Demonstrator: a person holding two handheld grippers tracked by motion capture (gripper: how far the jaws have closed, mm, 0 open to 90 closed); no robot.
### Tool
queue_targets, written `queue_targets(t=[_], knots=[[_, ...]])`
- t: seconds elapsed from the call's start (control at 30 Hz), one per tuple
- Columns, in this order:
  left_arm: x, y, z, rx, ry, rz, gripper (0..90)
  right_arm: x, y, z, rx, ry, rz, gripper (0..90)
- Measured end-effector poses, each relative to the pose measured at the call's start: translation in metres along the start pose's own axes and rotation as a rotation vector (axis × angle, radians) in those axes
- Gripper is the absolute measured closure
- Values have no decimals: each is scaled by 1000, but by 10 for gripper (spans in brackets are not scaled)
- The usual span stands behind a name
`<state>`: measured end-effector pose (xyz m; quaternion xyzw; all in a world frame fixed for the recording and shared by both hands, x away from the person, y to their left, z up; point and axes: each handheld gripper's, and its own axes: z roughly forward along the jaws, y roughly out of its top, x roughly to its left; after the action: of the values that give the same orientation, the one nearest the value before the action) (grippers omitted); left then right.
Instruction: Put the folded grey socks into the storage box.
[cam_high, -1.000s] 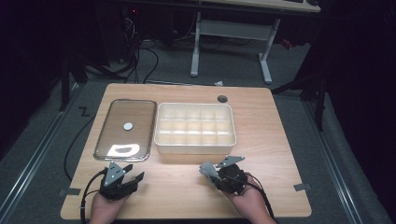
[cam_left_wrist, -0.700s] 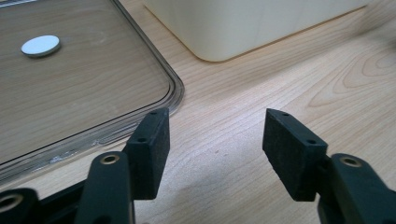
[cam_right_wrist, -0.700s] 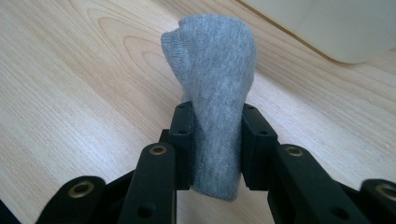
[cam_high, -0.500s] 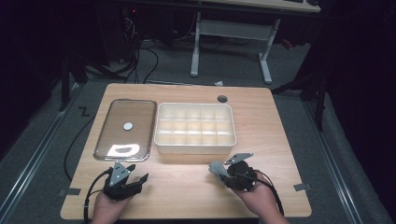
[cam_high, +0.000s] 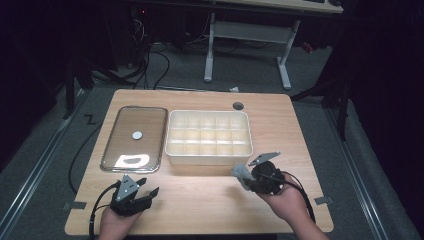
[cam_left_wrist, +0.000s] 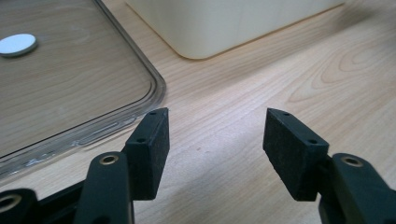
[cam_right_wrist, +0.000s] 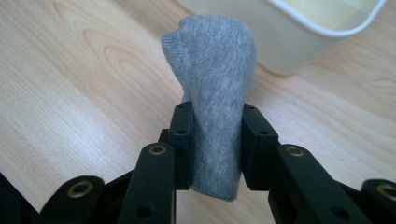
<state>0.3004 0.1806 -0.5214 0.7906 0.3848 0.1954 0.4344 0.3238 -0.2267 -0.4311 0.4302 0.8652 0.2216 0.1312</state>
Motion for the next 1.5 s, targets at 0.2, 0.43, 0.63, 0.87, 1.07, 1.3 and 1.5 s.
queue_targets(t=[0.2,0.43,0.63,0.87,1.07,1.3,1.5], knots=[[-1,1,-1,-14,-37,-14,404,-10,17,-17,-6,-2,15,699],[-1,1,0,-22,-59,-19,405,-23,40,-25,12,6,20,699],[1,-1,-2,-29,-61,-17,409,-30,61,-25,26,-10,20,699],[1,-2,-4,-35,-61,-11,426,-46,82,-13,65,8,42,699],[3,-3,-4,-36,-50,-4,425,-52,92,1,103,3,41,699],[4,-2,-2,-30,-52,-5,424,-56,101,13,139,6,50,698],[3,-3,-2,-30,-55,-6,424,-65,106,34,210,-17,97,698]])
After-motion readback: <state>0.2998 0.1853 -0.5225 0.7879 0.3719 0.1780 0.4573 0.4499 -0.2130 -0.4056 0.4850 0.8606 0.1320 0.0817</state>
